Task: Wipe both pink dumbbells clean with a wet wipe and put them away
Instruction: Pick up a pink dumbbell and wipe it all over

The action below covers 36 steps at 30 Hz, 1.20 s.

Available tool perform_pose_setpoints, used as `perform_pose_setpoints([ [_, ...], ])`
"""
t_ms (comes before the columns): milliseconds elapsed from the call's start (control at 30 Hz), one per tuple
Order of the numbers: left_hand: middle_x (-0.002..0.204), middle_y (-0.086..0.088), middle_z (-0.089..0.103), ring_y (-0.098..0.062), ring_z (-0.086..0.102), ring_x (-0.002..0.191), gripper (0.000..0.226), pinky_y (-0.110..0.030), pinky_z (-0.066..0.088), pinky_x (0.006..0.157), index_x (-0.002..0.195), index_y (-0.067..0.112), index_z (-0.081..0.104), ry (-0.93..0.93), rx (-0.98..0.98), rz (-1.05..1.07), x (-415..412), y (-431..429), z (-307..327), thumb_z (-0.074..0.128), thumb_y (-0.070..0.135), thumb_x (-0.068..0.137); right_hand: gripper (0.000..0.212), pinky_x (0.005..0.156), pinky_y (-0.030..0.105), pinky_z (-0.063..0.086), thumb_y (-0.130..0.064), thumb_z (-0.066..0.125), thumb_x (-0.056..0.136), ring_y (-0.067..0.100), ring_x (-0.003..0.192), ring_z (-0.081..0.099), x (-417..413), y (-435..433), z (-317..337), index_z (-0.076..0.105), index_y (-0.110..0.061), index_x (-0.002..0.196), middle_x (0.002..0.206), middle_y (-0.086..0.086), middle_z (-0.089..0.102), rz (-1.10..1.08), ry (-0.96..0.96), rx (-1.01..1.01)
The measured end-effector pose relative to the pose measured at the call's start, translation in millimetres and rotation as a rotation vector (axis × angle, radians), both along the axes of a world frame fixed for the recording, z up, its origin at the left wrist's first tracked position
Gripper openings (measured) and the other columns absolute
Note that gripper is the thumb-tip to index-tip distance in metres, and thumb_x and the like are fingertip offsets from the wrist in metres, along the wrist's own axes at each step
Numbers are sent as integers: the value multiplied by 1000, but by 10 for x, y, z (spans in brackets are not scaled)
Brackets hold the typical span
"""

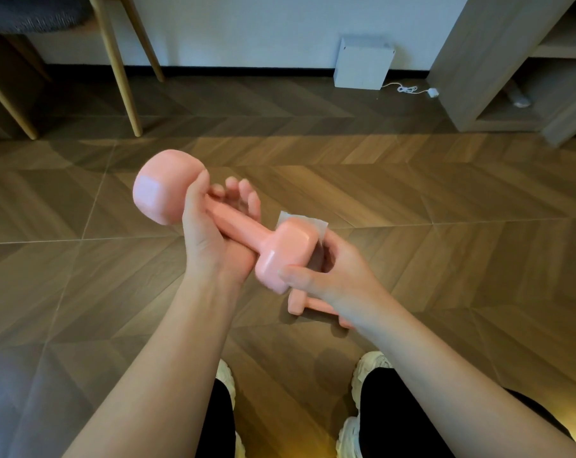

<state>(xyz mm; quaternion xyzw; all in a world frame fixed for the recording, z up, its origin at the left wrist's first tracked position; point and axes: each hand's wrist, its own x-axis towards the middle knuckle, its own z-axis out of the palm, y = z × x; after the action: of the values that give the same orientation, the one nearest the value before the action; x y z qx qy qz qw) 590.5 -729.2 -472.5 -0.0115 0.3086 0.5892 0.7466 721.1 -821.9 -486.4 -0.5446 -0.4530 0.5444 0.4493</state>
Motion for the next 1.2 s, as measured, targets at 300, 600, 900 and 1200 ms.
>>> perform_pose_setpoints([
  [300, 44, 10, 29, -6, 28, 36, 40, -18, 28, 40, 55, 21, 37, -23, -64, -43, -12, 8, -9, 55, 22, 91, 65, 83, 32, 58, -48, 83, 51, -2, 108, 61, 35, -65, 51, 61, -50, 112, 107, -19, 69, -79, -167, 67],
  [600, 45, 10, 28, -7, 28, 37, 39, -19, 29, 41, 56, 22, 37, -4, -68, -48, -1, 22, -24, 55, 22, 91, 63, 76, 17, 53, -20, 87, 70, 2, 114, 58, 39, -123, 123, 60, -40, 124, 123, -19, 64, -74, -256, 164],
  [900, 44, 9, 27, -8, 27, 37, 38, -20, 29, 40, 58, 22, 36, 49, -74, -43, 25, 29, -70, 55, 22, 91, 62, 58, 12, 54, -27, 83, 74, -1, 123, 54, 67, -120, 140, 60, -38, 131, 133, -19, 60, -34, -269, 181],
  [1200, 46, 8, 25, -9, 25, 38, 38, -21, 28, 41, 59, 21, 34, 66, -99, -23, 35, 30, -92, 53, 21, 92, 56, 61, 13, 53, -26, 81, 76, -7, 122, 52, 63, -118, 162, 59, -46, 123, 133, -27, 57, -33, -297, 182],
])
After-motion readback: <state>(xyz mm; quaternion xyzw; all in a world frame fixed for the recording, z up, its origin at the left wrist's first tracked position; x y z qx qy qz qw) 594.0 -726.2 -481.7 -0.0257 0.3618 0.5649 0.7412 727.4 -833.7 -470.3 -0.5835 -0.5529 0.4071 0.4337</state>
